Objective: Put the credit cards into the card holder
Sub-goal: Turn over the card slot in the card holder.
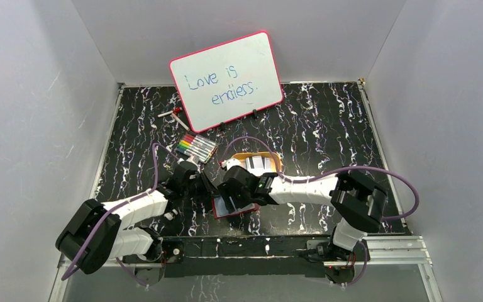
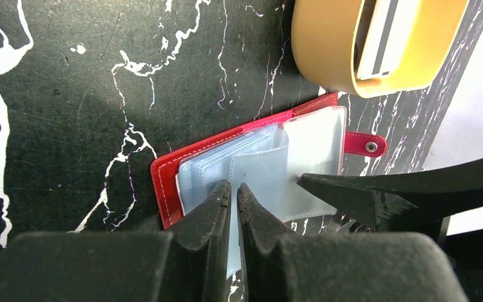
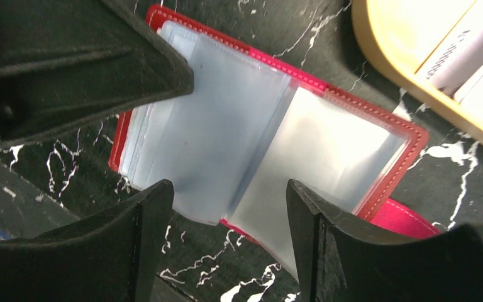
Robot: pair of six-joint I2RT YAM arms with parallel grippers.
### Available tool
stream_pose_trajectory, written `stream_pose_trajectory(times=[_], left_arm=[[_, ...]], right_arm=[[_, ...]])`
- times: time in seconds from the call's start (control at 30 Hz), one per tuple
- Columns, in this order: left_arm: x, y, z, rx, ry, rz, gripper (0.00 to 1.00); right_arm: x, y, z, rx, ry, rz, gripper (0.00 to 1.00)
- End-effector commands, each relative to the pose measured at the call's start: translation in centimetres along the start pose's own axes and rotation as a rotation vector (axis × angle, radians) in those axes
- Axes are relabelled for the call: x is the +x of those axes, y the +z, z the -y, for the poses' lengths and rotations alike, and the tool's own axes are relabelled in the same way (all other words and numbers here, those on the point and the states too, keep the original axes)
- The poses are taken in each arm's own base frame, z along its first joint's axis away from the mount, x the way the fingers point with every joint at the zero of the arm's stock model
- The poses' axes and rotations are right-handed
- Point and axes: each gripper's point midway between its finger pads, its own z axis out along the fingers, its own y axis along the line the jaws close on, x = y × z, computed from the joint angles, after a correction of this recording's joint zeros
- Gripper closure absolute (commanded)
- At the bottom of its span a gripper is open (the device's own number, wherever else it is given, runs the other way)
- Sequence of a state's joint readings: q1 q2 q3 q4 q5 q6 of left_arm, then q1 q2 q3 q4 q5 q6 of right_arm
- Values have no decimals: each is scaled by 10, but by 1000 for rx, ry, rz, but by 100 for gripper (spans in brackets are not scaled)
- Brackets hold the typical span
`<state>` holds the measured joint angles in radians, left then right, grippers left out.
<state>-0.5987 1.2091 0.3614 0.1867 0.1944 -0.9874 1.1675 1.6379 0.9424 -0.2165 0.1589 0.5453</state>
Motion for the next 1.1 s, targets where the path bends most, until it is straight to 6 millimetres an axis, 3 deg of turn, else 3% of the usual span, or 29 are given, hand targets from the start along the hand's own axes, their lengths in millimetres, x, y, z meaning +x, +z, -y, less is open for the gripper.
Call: stream_pose_trajectory(times=[0.0, 0.13, 0.27, 0.43, 0.6, 0.7, 0.9, 1.07], left_arm=[[8, -1, -14, -41, 12, -16, 91], [9, -2, -15, -39, 8, -17, 91], [9, -3, -14, -34, 8, -15, 91], [8, -4, -11, -32, 15, -16, 90], [5, -7, -10, -33, 23, -7, 88], [6, -6, -12, -37, 26, -7, 88], [7, -3, -18, -61, 34, -12, 90], [7, -3, -20, -67, 39, -10, 91]], right_arm=[[-26, -1, 4, 106, -5, 100, 23], [-27, 2, 5, 132, -5, 120, 15], [-21, 12, 12, 182, -8, 90, 14], [-13, 17, 23, 242, -4, 63, 29], [-8, 10, 31, 260, 16, 76, 58], [-4, 7, 33, 263, 22, 71, 68], [-2, -8, 43, 308, 71, 80, 69], [4, -26, 55, 341, 104, 92, 63]])
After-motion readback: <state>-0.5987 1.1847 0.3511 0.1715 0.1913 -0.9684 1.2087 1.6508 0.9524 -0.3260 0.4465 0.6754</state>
